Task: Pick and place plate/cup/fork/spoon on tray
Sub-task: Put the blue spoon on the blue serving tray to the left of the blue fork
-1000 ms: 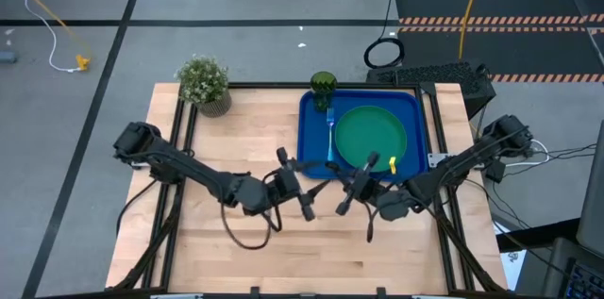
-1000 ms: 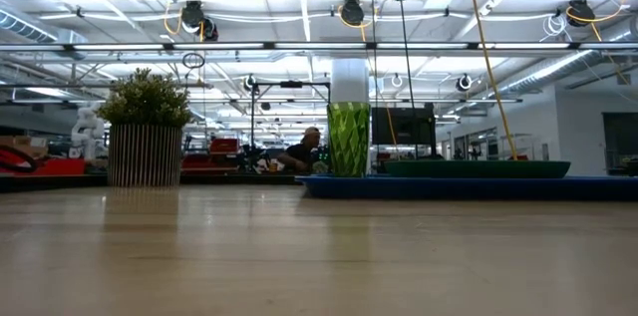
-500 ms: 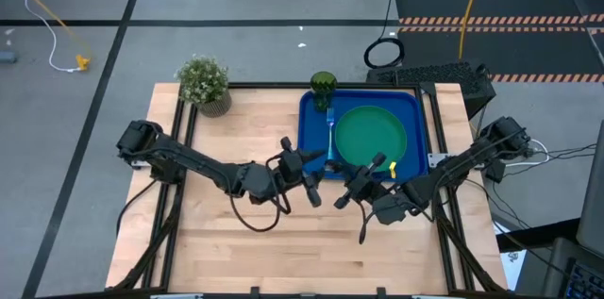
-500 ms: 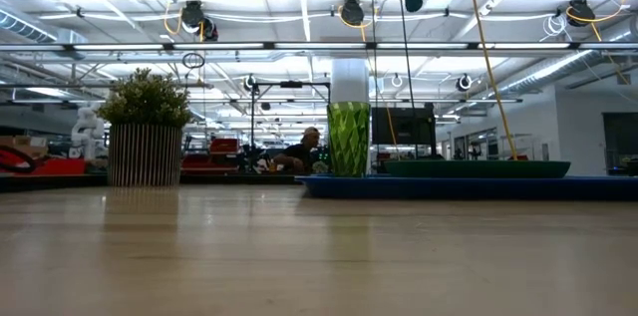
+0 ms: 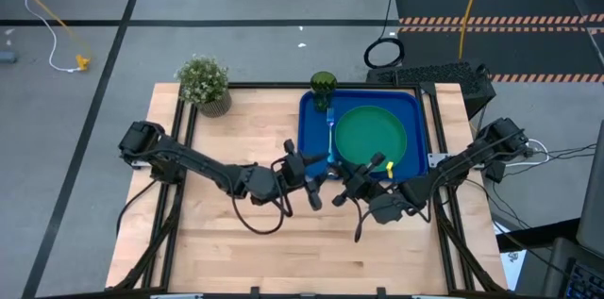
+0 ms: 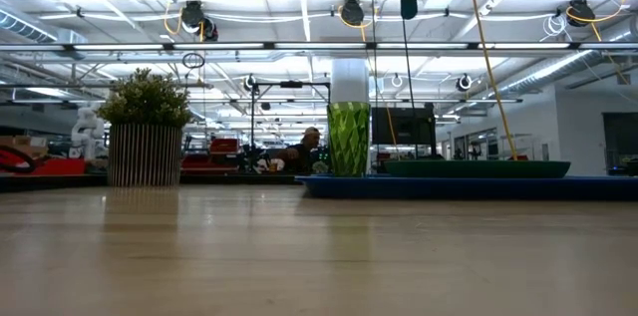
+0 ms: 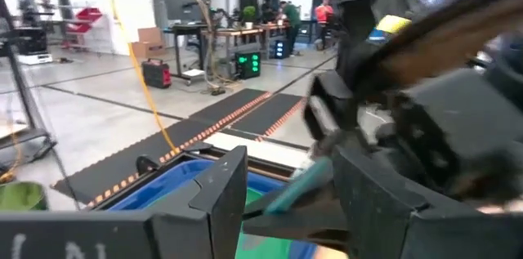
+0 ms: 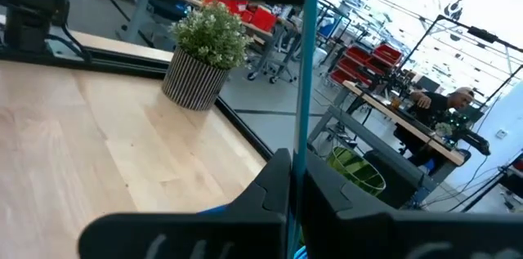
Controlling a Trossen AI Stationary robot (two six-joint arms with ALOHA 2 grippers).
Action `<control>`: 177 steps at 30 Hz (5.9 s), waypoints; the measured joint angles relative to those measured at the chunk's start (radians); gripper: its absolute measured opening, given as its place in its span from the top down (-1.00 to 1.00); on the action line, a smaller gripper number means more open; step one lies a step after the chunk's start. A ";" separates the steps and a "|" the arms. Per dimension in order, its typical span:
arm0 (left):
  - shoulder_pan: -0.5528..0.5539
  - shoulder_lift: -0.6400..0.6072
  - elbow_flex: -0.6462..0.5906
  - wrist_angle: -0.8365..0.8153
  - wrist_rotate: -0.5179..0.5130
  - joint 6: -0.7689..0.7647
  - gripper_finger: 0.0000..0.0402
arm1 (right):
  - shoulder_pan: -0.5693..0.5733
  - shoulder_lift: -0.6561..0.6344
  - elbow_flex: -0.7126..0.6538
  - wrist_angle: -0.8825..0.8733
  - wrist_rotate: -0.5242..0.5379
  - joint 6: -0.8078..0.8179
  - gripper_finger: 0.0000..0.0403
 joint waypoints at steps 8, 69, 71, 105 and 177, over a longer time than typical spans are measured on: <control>-0.005 0.000 0.000 0.000 0.035 0.074 0.08 | 0.000 0.000 0.000 -0.001 -0.006 -0.007 1.00; 0.062 -0.080 0.000 -0.092 0.934 0.065 0.98 | 0.056 -0.163 0.000 -0.050 -0.978 0.186 0.16; 0.054 -0.081 0.000 -0.091 1.001 0.091 0.97 | 0.047 -0.163 0.000 -0.047 -1.069 0.215 0.17; 0.111 -0.079 0.000 -0.215 1.457 0.464 0.98 | -0.177 0.078 -0.144 0.513 -1.661 0.527 -0.14; 0.140 0.030 -0.002 -0.307 1.533 0.587 0.97 | -0.180 0.201 -0.141 0.573 -1.732 0.524 1.00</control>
